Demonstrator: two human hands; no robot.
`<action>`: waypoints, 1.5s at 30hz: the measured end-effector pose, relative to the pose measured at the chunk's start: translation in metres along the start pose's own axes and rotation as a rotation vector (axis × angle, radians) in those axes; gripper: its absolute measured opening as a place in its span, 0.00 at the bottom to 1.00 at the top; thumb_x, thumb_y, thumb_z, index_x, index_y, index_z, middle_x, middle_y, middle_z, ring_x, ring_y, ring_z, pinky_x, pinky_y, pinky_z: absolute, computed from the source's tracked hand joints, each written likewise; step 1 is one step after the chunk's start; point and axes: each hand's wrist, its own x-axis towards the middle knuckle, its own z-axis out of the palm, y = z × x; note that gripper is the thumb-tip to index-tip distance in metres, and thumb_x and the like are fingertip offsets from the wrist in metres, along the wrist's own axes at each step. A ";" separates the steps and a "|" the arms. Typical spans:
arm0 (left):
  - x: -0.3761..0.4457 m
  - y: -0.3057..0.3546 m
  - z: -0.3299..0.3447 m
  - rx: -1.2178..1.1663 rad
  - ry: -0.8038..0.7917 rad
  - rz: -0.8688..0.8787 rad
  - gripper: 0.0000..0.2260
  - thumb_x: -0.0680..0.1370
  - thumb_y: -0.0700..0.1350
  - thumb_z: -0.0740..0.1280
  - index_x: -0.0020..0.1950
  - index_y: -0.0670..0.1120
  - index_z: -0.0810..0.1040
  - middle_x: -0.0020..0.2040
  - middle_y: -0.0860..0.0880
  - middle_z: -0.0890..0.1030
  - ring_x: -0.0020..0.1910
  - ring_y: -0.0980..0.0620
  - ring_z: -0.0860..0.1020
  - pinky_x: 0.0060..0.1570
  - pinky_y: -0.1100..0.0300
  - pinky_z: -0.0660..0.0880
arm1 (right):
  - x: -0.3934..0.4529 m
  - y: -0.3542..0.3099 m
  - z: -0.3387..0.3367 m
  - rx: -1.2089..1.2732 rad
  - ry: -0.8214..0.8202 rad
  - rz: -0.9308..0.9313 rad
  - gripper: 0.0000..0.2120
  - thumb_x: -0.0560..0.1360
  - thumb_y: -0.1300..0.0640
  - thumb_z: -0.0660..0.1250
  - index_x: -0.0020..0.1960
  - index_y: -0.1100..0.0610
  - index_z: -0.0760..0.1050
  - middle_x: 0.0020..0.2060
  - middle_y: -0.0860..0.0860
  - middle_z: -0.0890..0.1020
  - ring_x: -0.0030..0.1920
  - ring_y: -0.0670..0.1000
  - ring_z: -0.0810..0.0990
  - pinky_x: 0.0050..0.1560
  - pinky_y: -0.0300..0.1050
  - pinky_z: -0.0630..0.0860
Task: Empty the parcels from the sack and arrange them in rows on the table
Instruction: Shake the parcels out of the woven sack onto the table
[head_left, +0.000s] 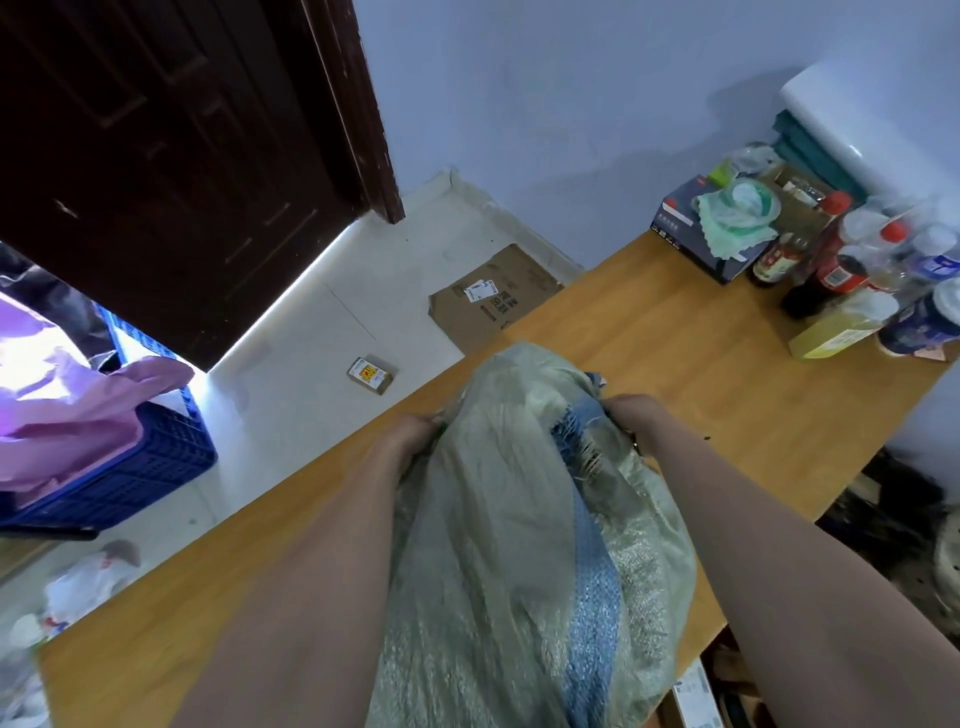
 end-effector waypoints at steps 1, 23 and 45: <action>-0.007 0.000 -0.002 -0.054 0.034 0.015 0.13 0.79 0.53 0.66 0.56 0.46 0.82 0.53 0.45 0.82 0.51 0.44 0.80 0.56 0.50 0.78 | -0.001 -0.002 0.001 0.006 0.020 -0.023 0.14 0.76 0.56 0.72 0.56 0.66 0.80 0.51 0.62 0.83 0.46 0.59 0.82 0.51 0.58 0.81; -0.203 -0.073 -0.105 -0.636 0.267 0.256 0.11 0.75 0.52 0.67 0.46 0.44 0.82 0.40 0.43 0.83 0.38 0.44 0.80 0.39 0.57 0.77 | -0.195 -0.072 0.053 -0.290 0.013 -0.815 0.10 0.82 0.58 0.59 0.53 0.64 0.75 0.44 0.56 0.76 0.43 0.54 0.74 0.40 0.44 0.68; -0.257 -0.110 -0.107 -0.739 0.394 0.516 0.13 0.83 0.46 0.61 0.47 0.43 0.83 0.47 0.40 0.85 0.51 0.40 0.82 0.58 0.47 0.77 | -0.248 -0.052 0.065 -0.302 -0.046 -0.922 0.17 0.83 0.54 0.57 0.52 0.69 0.74 0.36 0.55 0.72 0.36 0.52 0.69 0.37 0.45 0.62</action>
